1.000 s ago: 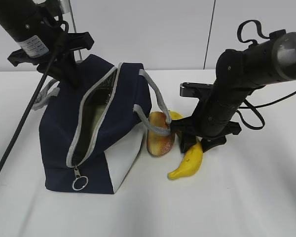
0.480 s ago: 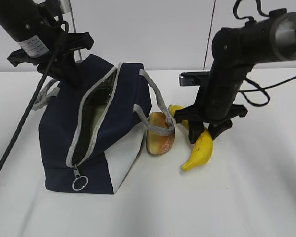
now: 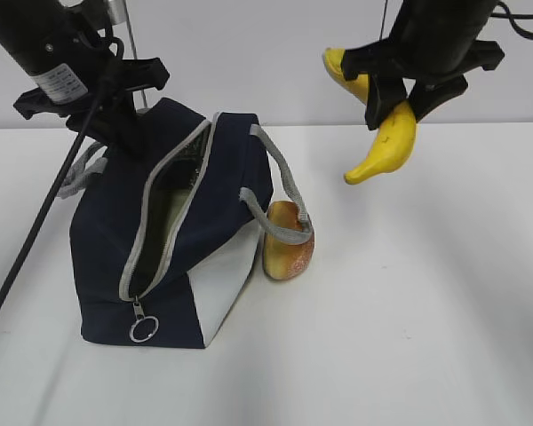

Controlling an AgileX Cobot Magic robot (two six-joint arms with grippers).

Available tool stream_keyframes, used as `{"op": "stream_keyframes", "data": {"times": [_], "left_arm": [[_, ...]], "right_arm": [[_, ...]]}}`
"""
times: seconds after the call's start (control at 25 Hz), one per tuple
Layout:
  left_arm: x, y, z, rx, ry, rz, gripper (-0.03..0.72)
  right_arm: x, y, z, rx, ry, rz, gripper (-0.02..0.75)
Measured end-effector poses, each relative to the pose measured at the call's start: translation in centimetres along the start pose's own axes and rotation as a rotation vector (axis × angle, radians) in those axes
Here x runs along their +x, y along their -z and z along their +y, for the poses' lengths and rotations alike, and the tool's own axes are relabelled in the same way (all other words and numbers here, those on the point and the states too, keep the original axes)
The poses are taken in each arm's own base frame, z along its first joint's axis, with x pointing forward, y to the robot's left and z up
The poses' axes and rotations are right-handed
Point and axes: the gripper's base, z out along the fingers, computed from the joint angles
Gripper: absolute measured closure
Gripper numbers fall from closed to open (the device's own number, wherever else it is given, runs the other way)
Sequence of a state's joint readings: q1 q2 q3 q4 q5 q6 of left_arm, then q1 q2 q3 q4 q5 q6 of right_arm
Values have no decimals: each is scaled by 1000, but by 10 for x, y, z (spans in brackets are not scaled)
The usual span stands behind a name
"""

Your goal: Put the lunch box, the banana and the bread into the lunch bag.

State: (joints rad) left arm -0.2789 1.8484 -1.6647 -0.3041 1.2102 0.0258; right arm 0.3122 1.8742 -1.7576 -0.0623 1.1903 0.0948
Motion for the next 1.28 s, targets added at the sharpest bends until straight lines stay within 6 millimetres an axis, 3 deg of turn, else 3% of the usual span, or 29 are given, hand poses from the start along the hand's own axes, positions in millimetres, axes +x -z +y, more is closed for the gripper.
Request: {"op": "stream_keyframes", "data": {"times": [0.12,0.24,0.48,0.96,1.28], "left_arm": [[0,0,0,0,0,0,689],[0,0,0,0,0,0,689],[0,0,0,0,0,0,689],[0,0,0,1,0,0,689],[0,0,0,1,0,-1,689]], "right_arm": [[6,23,14,-177,44,-8,407],[7,30,31,-372,93,-13,407],[7,35,55,-569,103,-23,407],[-2,-36,91,-814,-82,170,407],[-3,-57,95,-851,-141,217,407]]}}
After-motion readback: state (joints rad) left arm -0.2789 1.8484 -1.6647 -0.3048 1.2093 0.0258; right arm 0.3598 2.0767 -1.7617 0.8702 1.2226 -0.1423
